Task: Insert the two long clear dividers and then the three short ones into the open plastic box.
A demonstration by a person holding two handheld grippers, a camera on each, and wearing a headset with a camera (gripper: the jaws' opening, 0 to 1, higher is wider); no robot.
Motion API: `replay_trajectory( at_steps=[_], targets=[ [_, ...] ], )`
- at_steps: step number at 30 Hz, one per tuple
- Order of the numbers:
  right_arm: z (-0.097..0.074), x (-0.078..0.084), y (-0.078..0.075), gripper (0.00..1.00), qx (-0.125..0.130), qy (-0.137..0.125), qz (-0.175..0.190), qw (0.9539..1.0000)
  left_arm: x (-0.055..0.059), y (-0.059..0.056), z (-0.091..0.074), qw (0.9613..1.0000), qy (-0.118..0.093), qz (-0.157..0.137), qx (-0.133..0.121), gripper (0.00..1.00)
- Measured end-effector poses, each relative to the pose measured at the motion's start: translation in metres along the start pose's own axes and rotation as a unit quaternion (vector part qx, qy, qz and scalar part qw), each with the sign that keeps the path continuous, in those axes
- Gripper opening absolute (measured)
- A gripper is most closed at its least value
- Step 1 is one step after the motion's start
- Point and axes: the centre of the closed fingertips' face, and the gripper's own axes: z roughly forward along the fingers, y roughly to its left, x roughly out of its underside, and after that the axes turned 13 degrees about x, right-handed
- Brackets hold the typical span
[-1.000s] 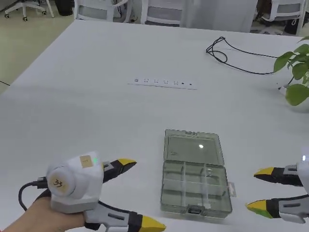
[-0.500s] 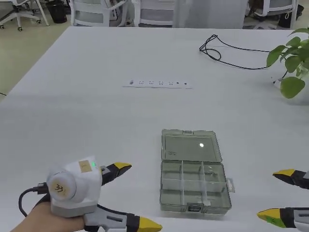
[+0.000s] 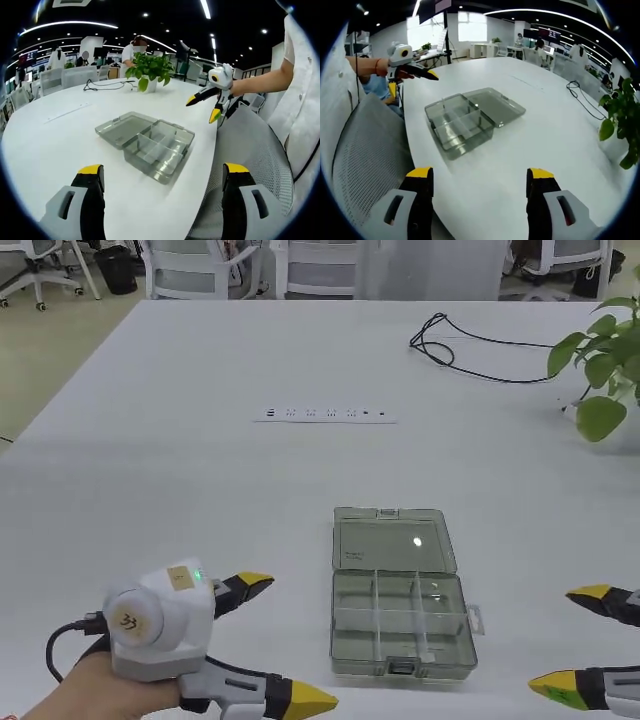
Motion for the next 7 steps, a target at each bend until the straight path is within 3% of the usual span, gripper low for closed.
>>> replay_trajectory(
  at_steps=[7],
  targets=[
    [-0.0001,-0.0014,0.0015,0.79,-0.002,-0.002,0.002,1.0000,0.0017,-0.0009,0.0000,1.0000,0.000,-0.002,0.002,1.00]
  ],
)
